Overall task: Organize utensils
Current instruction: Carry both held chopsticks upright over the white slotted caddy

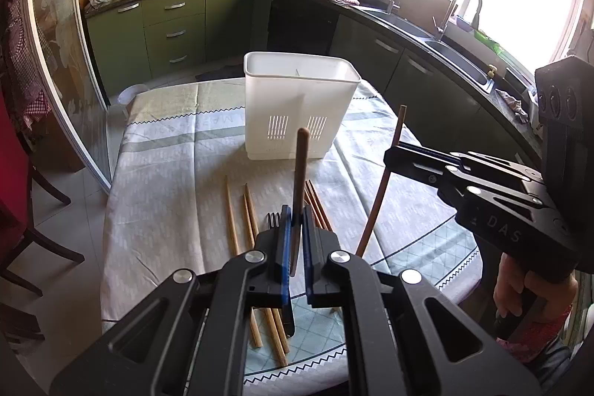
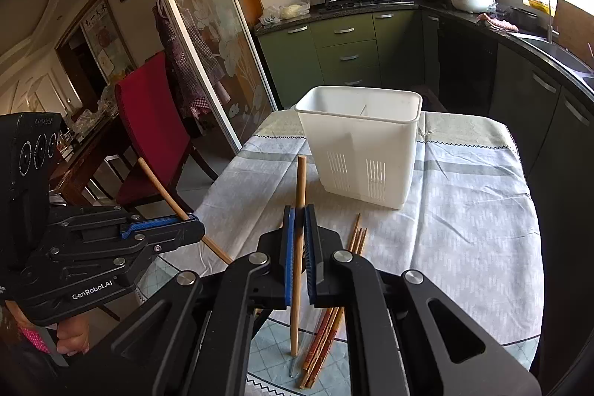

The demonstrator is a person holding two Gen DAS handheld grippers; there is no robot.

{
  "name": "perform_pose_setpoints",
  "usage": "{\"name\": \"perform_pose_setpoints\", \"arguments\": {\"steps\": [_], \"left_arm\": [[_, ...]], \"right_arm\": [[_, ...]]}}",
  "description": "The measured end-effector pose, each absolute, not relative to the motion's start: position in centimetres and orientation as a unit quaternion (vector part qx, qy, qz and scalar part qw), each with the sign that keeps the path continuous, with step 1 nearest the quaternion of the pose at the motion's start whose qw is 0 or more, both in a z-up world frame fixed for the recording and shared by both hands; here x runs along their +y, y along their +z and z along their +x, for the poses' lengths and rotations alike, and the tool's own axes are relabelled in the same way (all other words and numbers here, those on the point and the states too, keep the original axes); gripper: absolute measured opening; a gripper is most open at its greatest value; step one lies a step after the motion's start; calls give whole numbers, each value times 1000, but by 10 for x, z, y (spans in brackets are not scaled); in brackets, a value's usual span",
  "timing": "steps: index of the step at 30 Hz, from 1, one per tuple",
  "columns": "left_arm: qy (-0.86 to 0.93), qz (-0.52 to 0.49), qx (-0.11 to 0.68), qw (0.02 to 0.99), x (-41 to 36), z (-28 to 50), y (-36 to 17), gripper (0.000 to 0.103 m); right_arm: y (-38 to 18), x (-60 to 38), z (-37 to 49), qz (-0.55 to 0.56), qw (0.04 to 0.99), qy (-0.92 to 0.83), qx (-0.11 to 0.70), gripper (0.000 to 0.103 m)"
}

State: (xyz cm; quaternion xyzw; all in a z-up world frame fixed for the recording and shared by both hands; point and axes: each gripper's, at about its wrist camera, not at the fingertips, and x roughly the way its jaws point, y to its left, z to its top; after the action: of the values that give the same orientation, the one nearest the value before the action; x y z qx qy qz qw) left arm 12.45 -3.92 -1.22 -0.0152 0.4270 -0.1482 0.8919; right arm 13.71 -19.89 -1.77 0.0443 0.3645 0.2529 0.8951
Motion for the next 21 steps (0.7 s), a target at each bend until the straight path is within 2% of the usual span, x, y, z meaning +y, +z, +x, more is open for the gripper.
{"name": "perform_pose_setpoints", "arguments": {"steps": [10,16,21], "left_arm": [[-157,-14,414,896,-41,128,2,6],[-175,-24,398,900,-39,141,30,6],[-181,-31,368,912,-39,164,73,6]], "right_arm": [[6,-210,129,58,900,265,342,6],[53,-228,131,76,912,267,302,6],[104,-252,142,102,922,262,268,6]]}}
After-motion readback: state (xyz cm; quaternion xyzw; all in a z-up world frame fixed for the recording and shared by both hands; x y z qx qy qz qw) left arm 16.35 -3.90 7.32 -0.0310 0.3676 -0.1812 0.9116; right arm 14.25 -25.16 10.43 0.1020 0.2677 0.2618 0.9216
